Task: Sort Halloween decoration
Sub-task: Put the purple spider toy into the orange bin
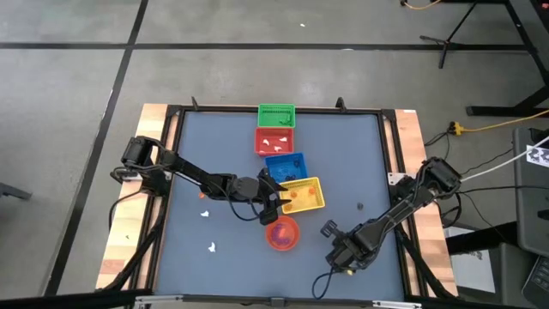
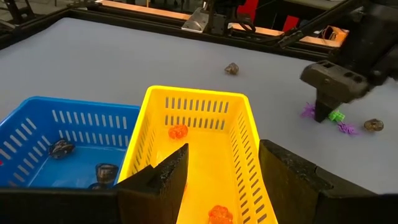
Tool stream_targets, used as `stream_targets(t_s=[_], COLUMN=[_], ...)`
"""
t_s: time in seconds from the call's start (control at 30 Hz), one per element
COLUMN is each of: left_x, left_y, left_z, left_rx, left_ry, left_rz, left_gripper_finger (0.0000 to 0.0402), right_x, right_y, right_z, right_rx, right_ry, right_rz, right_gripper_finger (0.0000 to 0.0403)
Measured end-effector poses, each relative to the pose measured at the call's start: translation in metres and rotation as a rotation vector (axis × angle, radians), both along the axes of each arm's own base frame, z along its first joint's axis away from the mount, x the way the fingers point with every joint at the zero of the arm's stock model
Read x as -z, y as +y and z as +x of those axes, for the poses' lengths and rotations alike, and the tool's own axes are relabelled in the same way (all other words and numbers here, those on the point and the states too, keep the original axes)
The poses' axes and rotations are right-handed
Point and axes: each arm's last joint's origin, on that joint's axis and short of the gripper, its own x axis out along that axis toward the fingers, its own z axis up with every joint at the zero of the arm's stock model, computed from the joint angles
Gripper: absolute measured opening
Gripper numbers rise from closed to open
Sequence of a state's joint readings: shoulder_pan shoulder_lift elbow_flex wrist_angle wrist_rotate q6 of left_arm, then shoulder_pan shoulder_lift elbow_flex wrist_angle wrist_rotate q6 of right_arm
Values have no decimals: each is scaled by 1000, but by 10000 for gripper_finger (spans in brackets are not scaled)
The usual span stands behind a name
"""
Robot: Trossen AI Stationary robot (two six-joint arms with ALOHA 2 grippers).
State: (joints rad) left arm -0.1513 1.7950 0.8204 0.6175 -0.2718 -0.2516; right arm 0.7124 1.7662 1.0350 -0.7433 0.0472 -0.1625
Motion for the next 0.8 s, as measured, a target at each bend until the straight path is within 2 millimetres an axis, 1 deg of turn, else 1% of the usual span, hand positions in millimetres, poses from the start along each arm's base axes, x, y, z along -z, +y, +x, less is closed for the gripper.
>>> stream_targets(t_s=[0.17,0.4,0.6,0.8], left_x=[0,0,-1,-1], left_y=[0,0,0,0], left_z=[0,0,0,0], left_rx=[0,0,0,0], left_ry=[-1,-4,-6,-7], left_rz=[0,0,-1,-1], left_gripper_finger=[179,179,179,179], right_x=[-9,-18,-32,-51], right_y=[3,-5,-14,-20], right_z=[9,24,45,70], right_rx=[15,67,127,180], right_ry=[-46,-79,-137,-257], right_rz=[19,35,77,159], right_gripper_finger=[2,2,2,2])
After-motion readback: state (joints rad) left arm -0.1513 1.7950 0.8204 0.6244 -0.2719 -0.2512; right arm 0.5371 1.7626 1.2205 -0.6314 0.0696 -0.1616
